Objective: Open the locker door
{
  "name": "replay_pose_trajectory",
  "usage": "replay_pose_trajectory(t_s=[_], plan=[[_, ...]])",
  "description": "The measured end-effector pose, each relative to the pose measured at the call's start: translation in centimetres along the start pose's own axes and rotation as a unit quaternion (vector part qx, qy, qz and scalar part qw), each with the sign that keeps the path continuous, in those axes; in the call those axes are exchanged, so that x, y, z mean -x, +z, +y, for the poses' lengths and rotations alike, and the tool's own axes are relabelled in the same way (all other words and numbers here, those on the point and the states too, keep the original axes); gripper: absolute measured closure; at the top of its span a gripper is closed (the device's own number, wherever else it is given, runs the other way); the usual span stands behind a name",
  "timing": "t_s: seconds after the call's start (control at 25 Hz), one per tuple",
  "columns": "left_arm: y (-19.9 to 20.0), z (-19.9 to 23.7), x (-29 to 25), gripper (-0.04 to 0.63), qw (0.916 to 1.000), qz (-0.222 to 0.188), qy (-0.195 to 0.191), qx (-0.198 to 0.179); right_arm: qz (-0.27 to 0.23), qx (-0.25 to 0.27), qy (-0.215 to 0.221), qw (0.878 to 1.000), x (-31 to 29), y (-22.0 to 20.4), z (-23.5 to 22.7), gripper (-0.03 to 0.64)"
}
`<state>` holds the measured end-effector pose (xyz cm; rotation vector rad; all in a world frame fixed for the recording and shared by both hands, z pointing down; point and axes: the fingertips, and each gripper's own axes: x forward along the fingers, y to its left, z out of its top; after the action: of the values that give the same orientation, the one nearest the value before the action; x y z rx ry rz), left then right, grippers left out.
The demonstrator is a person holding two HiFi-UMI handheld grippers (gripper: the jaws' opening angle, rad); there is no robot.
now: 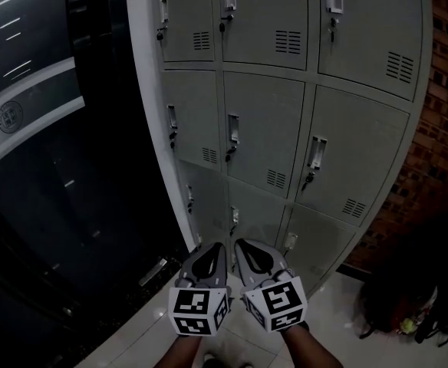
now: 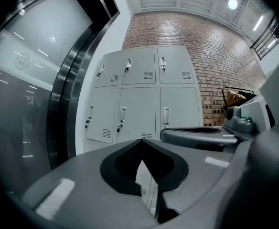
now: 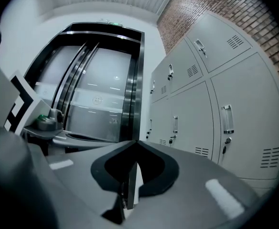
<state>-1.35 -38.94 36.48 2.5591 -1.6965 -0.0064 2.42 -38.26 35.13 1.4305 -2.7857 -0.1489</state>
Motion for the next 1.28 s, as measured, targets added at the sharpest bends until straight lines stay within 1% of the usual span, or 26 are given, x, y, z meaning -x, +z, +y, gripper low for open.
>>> replay_pose_trajectory(t_s=[0.28, 0.4, 0.76, 0.92, 1.04, 1.16, 1.28], plan=[[0.6, 1.9, -4.2, 0.589, 1.0000, -0.003, -0.005, -0.001, 0.001, -0.002, -0.009, 1.000, -4.0, -0.3, -3.1, 0.617], [1.0, 3.2, -6.5, 0.589, 0.9999, -0.006, -0.009, -0.002, -0.004, 0.000, -0.016, 1.000, -6.3, -0.1, -4.3, 0.617], [2.0, 7.2, -13.1, 0.589, 0.9997, -0.005, -0.022, 0.001, 0.006, 0.001, -0.028, 1.000, -13.4, -0.7, -7.7, 0.611], [2.5, 8.5, -15.4, 0.589, 0.9995, -0.003, -0.031, 0.000, 0.002, -0.004, -0.029, 1.000, -16.6, -0.2, -9.3, 0.611], [2.8, 9.7, -16.8, 0.589, 0.9994, -0.002, -0.034, 0.002, -0.004, -0.009, -0.039, 0.999, -18.9, 0.3, -10.6, 0.609], [3.4, 11.2, -18.0, 0.589, 0.9994, -0.002, -0.036, 0.000, -0.012, -0.024, -0.045, 0.999, -21.1, 0.9, -11.7, 0.594], [4.0, 12.5, -19.1, 0.589, 0.9991, -0.006, -0.041, 0.002, -0.018, -0.022, -0.057, 0.998, -23.1, 1.3, -13.0, 0.575]])
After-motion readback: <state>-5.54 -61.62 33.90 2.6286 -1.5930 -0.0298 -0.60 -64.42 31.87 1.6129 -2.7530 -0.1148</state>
